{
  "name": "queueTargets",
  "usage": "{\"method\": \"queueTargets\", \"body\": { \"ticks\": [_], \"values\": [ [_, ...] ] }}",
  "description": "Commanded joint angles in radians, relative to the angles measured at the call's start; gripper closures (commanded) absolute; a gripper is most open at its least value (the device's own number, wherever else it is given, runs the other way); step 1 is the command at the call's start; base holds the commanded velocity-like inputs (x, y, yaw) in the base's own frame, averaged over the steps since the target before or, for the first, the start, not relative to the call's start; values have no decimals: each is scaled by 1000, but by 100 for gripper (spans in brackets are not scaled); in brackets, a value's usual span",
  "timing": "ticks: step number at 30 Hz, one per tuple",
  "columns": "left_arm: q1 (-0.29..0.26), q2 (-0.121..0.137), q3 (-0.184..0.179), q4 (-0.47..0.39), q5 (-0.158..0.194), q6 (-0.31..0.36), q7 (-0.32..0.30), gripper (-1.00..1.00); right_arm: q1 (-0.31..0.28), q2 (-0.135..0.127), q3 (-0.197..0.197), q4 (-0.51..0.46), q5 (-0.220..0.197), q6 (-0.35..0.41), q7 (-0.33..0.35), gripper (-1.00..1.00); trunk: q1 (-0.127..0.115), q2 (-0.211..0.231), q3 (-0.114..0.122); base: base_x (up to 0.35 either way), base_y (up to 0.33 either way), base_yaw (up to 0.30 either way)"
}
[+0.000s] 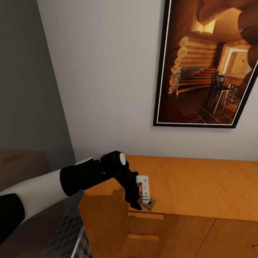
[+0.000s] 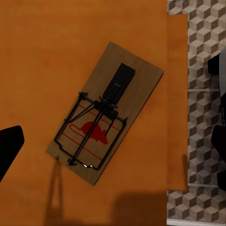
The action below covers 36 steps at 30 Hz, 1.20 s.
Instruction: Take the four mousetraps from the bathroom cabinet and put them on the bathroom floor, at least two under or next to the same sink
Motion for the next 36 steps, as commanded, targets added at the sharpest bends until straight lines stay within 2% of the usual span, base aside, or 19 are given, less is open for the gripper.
{"method": "queueTargets", "body": {
  "ticks": [1, 36],
  "values": [
    [-1, 0, -1, -1, 3, 7, 1, -100, 0, 0, 8, 1, -8, -3, -2, 100, 0, -1, -1, 0, 0, 0],
    [-1, 0, -2, 1, 3, 7, 1, -100, 0, 0, 9, 1, -8, -1, -2, 100, 0, -1, -1, 11, 0, 0]
  ]
}}
